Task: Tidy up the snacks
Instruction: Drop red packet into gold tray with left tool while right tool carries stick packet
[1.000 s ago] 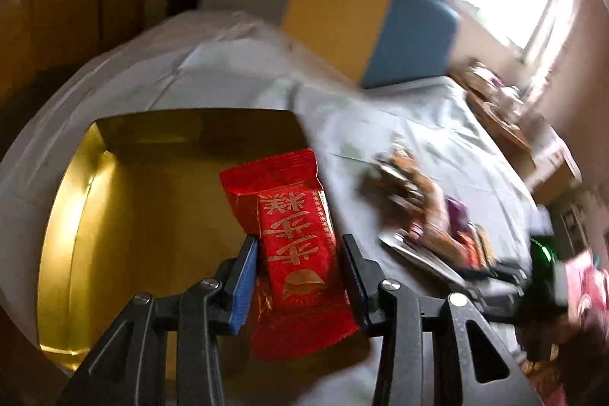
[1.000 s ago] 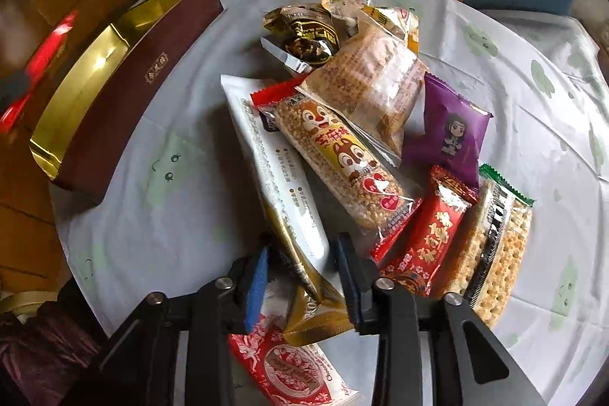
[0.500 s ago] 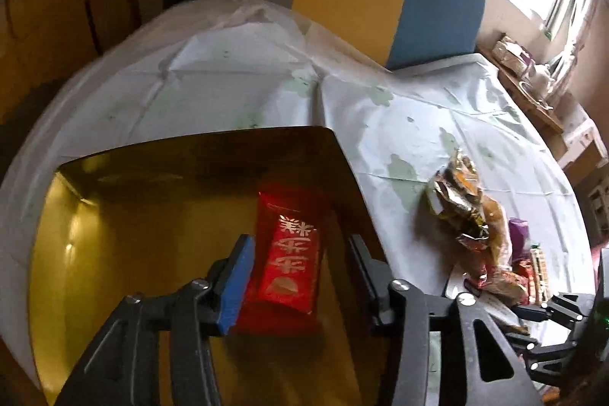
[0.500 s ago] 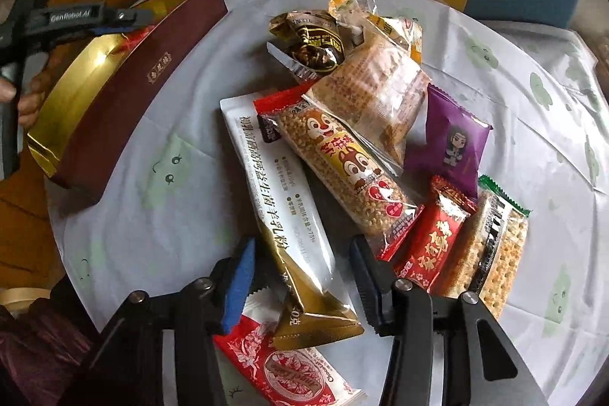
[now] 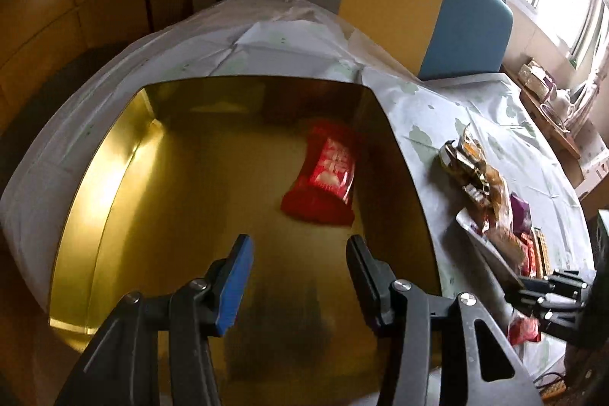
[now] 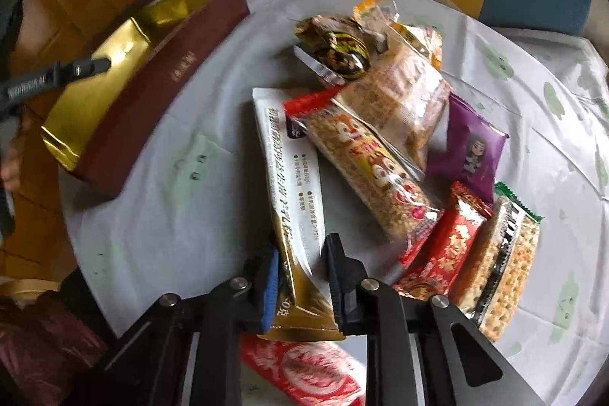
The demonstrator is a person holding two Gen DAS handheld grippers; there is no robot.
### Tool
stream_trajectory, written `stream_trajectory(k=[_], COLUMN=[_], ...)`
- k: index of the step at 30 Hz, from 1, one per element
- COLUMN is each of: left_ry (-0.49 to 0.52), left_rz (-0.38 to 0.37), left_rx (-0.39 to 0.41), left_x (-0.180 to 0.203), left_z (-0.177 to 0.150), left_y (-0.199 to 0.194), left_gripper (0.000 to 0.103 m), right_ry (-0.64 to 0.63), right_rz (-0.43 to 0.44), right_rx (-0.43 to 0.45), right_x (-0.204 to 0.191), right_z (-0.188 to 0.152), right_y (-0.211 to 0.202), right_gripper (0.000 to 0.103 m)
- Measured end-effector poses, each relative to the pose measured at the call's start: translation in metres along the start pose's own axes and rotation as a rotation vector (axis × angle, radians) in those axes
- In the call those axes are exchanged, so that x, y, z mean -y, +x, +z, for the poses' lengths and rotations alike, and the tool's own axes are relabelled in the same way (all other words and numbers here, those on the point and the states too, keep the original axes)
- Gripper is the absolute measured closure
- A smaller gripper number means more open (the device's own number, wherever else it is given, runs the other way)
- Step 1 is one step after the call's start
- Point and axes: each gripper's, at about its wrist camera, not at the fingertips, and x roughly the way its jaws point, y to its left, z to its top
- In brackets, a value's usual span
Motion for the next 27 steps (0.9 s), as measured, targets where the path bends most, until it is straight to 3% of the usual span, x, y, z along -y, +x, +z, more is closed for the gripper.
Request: stream_trajectory(k=[8,14,21,27], left_ry=[0.002,-0.027,-0.08,-0.105], left_rz=[0.018,0.02,0.034,0.039], left_rx=[0.019,0.05,0.076,0.074], left_x=[-0.004,-0.012,-0.032,-0.044], left_z=[-0.017,-0.016,-0.016,-0.019], left_y=[-0.017,-0.028,-0.036,-0.035], left_gripper=[0.051,0.051,0.051,0.051], right_ry=[0.087,0.23,0.341,0.46], right_rz=[0.111,0.231,0.438,0.507], right_rx=[0.026,0.086,0.171,0.194], right_x=[-0.002,-0.012,-0.065,-0.096], right_z=[0.0,0.006,0.034,0.061], right_y=[-0.022,-0.045,-0.057,-0.039], right_gripper=[0.08,0.08,0.08,0.076])
